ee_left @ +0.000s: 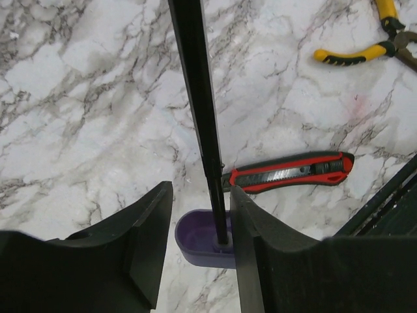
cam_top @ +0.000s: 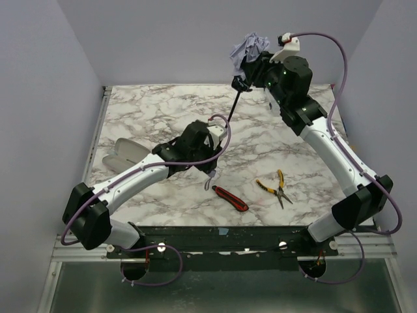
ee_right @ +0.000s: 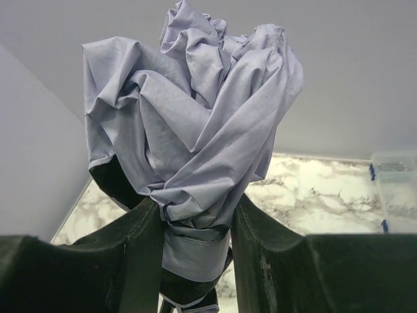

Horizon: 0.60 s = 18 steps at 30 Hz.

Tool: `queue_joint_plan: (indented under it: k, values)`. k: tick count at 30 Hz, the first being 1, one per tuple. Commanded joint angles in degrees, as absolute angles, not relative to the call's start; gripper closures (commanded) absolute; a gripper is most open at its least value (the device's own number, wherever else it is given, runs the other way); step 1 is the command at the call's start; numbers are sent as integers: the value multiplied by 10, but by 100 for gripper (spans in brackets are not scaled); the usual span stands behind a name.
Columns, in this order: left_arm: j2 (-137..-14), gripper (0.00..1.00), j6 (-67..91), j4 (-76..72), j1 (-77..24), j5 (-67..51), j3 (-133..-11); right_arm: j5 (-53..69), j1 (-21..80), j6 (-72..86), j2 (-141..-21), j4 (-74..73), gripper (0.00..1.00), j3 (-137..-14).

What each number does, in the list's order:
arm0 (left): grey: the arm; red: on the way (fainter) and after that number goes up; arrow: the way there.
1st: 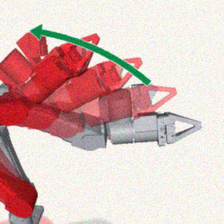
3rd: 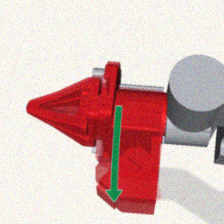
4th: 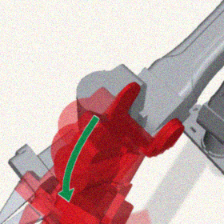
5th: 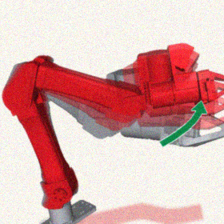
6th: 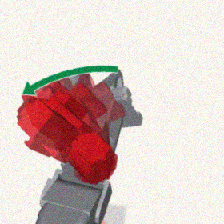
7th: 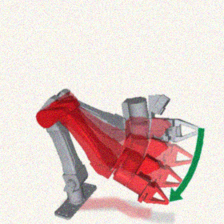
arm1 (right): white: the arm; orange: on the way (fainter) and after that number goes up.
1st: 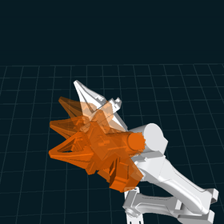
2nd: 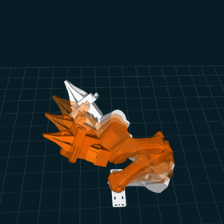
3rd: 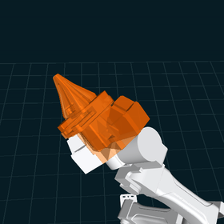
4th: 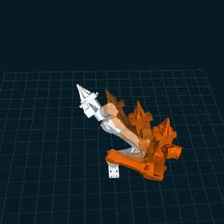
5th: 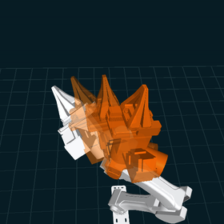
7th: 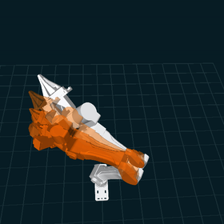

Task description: Open the umbrella

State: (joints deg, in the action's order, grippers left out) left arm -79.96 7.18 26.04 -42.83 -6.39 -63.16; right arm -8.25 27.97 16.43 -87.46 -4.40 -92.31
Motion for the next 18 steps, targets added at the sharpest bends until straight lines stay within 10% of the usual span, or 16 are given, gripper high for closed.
queue_joint_plan:
  k: [1,12,18]
  values:
    - [-785,59,77,306,-445,-97,-581,-109,230,167,-887,61,100,-1008]
    - [-775,58,75,301,-462,-103,-548,-75,206,169,-905,68,100,-1046]
    - [-769,40,56,288,-440,-157,-624,55,206,191,-889,61,100,-992]
